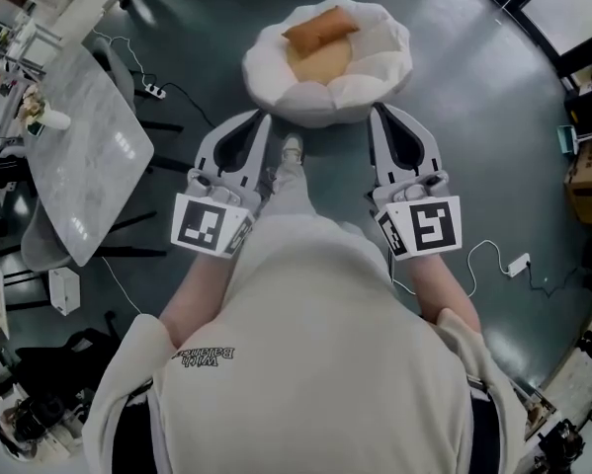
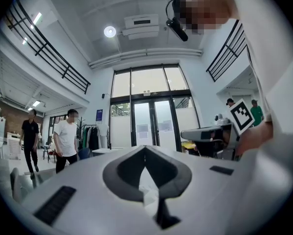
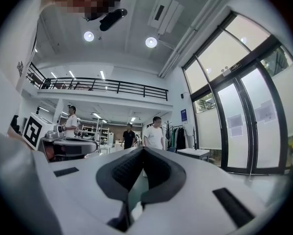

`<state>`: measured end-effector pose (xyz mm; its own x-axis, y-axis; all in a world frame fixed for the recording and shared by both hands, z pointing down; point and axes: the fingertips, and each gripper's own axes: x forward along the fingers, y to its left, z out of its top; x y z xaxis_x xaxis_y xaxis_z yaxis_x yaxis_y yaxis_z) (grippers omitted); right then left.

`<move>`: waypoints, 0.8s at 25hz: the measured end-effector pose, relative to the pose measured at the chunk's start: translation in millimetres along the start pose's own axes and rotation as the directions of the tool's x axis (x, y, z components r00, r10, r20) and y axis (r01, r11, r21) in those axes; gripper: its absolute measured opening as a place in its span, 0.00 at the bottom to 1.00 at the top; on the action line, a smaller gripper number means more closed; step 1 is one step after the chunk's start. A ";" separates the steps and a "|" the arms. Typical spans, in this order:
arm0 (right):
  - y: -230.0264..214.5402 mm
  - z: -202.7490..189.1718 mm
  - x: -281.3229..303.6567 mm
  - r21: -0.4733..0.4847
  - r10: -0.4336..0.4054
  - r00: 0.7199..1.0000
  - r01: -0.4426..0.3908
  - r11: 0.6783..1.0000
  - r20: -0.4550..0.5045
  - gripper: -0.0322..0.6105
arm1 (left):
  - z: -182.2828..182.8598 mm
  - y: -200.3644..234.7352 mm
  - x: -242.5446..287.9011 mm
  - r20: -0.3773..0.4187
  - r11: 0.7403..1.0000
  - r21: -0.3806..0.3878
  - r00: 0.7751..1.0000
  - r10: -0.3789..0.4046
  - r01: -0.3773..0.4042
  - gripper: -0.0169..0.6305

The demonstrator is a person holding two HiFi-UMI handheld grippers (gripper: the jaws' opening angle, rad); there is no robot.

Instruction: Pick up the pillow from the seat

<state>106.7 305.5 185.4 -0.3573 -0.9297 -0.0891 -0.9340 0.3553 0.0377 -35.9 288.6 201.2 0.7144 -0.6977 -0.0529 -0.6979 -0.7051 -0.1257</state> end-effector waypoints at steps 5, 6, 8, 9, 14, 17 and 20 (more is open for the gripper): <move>-11.2 -8.8 14.8 0.007 -0.004 1.000 0.004 1.000 -0.002 0.06 | -14.3 7.6 19.3 -0.003 1.000 -0.017 1.000 -0.007 0.007 0.04; -12.4 -9.5 18.2 0.003 -0.002 1.000 0.002 1.000 -0.003 0.06 | -16.6 9.8 23.1 -0.004 1.000 -0.021 1.000 -0.009 0.009 0.04; -16.2 -11.1 25.3 -0.005 0.001 1.000 -0.001 1.000 -0.005 0.06 | -21.0 14.4 31.5 -0.006 1.000 -0.022 1.000 -0.011 0.011 0.04; -19.3 -12.0 29.3 -0.006 0.001 1.000 -0.001 1.000 -0.007 0.06 | -22.7 17.3 36.4 -0.006 1.000 -0.022 1.000 -0.011 0.011 0.04; -32.8 -18.3 51.4 0.001 -0.003 1.000 0.003 1.000 -0.022 0.06 | -30.0 33.5 55.5 -0.020 0.999 -0.034 1.000 -0.004 0.003 0.04; -36.6 -24.2 68.0 0.005 0.002 0.999 -0.002 1.000 -0.035 0.06 | -38.5 47.1 65.6 -0.035 0.999 -0.045 0.999 -0.005 0.003 0.04; -42.2 -27.8 88.1 0.003 0.003 0.999 -0.003 1.000 -0.044 0.06 | -43.1 64.4 79.3 -0.040 0.999 -0.050 0.999 -0.005 0.003 0.04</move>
<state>114.7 205.9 203.6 -0.3593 -0.9321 -0.0455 -0.9331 0.3579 0.0351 -26.4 182.4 231.5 0.7155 -0.6985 -0.0129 -0.6973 -0.7128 -0.0757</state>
